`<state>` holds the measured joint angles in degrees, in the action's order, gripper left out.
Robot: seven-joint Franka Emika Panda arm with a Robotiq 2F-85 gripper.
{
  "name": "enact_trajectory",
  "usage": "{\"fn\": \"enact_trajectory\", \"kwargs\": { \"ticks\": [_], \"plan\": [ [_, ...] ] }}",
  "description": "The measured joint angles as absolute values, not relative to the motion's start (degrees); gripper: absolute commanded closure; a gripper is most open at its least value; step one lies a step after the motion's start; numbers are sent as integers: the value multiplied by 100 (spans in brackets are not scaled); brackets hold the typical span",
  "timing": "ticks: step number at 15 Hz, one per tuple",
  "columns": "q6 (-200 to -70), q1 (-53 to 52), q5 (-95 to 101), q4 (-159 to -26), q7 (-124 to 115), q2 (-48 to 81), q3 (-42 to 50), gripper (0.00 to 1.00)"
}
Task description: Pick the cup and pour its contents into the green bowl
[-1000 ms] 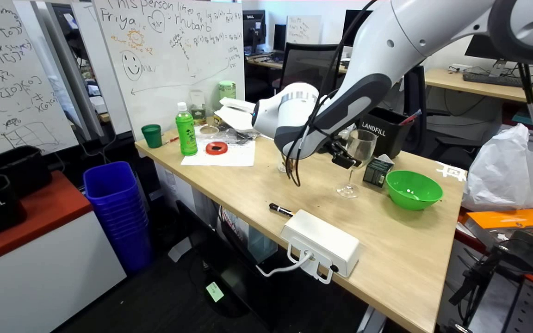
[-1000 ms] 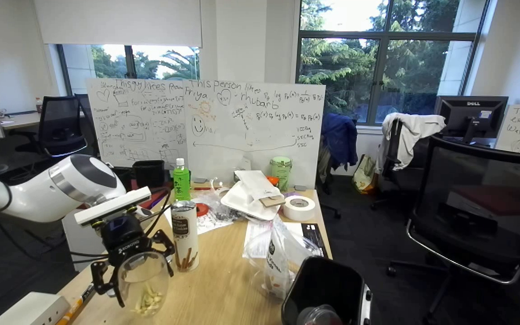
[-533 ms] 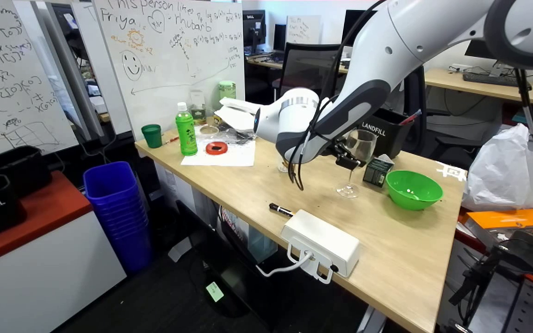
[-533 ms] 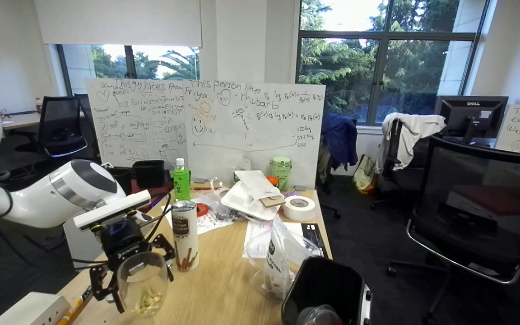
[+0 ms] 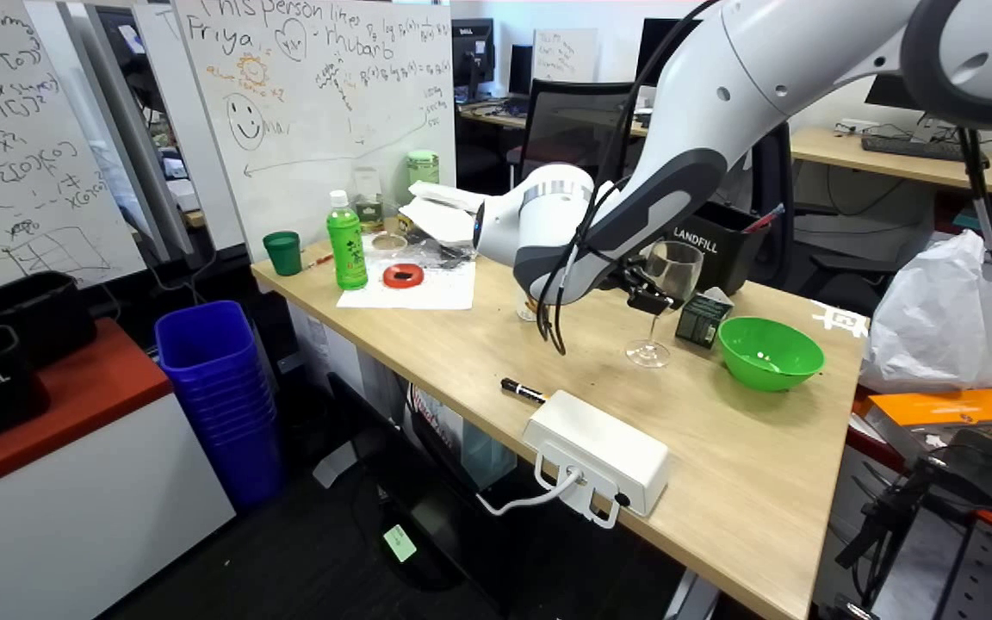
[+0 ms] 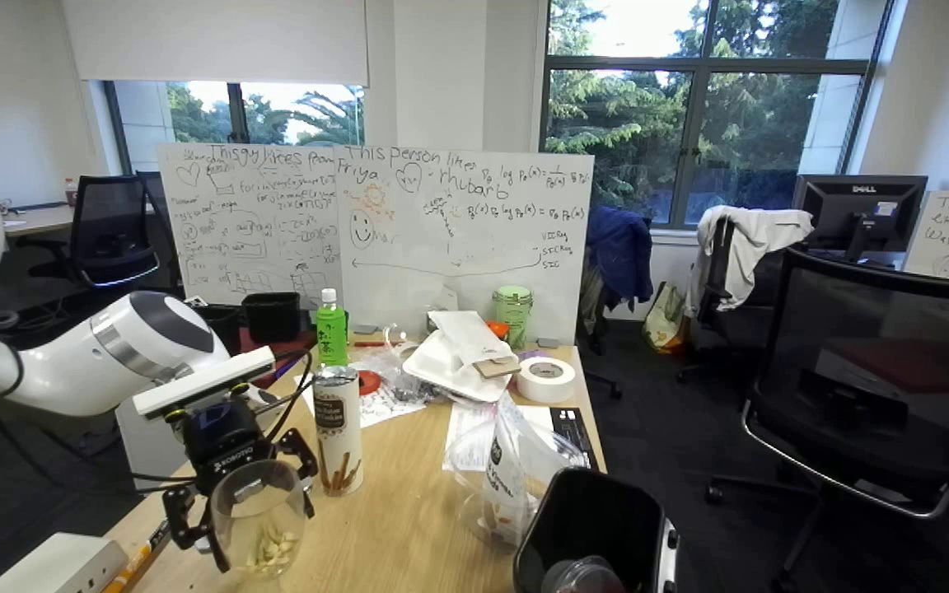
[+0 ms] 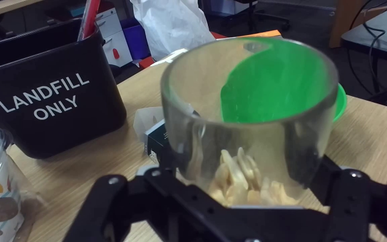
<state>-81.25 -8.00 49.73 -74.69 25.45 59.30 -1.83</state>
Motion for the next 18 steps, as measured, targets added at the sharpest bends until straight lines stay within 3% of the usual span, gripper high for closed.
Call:
{"fn": "enact_trajectory", "kwargs": {
  "ticks": [11,18],
  "plan": [
    [-8288,-687,4718,-7504,2556,5539,-314,36],
    [-8926,-84,3330,-8147,2611,4902,-480,36]
  ]
}}
